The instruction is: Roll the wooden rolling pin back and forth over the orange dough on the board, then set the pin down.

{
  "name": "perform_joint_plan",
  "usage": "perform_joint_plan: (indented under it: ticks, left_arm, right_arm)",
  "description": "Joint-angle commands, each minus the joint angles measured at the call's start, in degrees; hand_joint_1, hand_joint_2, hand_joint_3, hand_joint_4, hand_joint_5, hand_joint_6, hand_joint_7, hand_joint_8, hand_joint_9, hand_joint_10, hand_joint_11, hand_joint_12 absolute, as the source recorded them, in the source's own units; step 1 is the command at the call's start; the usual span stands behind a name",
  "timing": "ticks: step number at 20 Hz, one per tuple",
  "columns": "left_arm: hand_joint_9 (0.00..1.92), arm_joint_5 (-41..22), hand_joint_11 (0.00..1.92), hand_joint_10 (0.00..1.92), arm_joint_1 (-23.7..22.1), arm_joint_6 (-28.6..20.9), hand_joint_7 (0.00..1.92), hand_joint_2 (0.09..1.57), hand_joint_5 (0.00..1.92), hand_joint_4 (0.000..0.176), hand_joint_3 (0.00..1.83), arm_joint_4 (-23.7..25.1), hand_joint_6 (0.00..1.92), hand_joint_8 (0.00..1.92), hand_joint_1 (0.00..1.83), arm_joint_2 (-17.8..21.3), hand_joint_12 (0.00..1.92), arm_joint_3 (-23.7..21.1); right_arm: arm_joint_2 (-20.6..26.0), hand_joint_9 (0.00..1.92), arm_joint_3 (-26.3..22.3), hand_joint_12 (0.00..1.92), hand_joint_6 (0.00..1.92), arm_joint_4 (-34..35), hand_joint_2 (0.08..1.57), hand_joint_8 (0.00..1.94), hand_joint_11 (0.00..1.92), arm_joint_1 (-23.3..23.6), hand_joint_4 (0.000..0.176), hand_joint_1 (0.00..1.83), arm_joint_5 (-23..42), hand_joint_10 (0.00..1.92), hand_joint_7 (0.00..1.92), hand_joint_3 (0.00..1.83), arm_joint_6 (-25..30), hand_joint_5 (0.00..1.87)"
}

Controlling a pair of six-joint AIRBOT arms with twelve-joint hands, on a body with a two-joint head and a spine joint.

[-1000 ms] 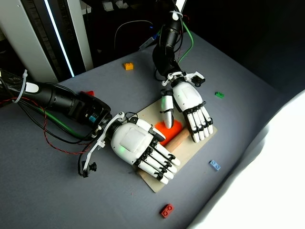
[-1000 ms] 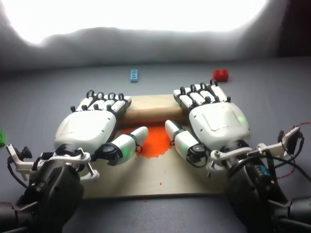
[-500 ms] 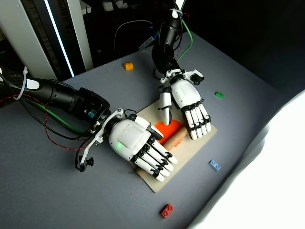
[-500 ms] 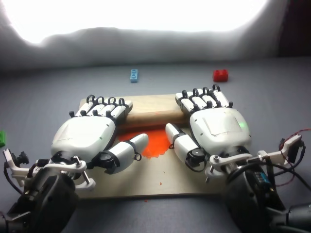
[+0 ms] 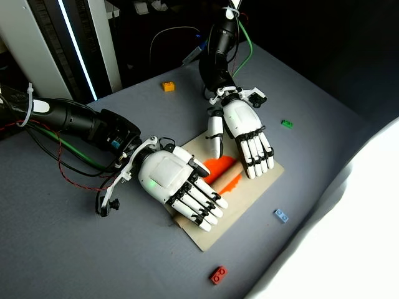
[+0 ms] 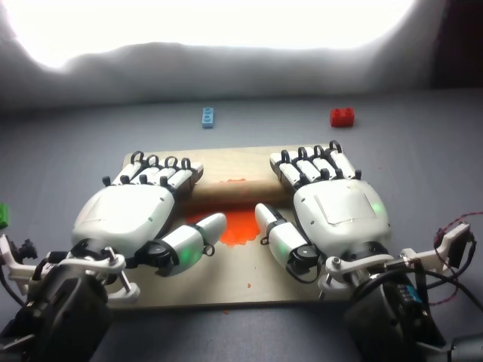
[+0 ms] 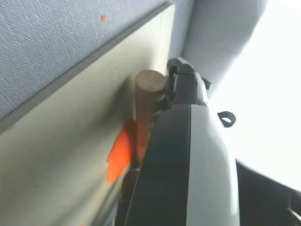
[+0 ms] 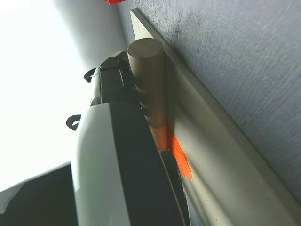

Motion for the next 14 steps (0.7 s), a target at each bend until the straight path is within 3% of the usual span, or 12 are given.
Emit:
perform_joint_plan:
  ticks: [1,14]
  left_arm:
    - [0.17,-4.77,0.00,0.00,0.13,-0.25,0.23,1.39,0.22,0.000,0.00,2.08,0.00,0.00,0.00,0.52,0.30,-0.13]
    - [0.17,-6.82,0.00,0.00,2.42,-1.83,0.22,1.40,0.22,0.000,0.00,3.16,0.00,0.00,0.00,2.82,0.29,-3.74]
  right_arm:
    - [-0.05,0.25,-0.30,0.51,0.00,-2.00,1.45,0.00,0.00,-0.48,0.000,0.00,2.24,0.00,0.31,0.00,-0.19,0.33]
    - [0.11,0.24,-4.33,0.50,0.00,-1.86,1.45,0.00,0.00,-1.49,0.000,0.00,4.00,0.00,0.30,0.00,-0.95,0.32]
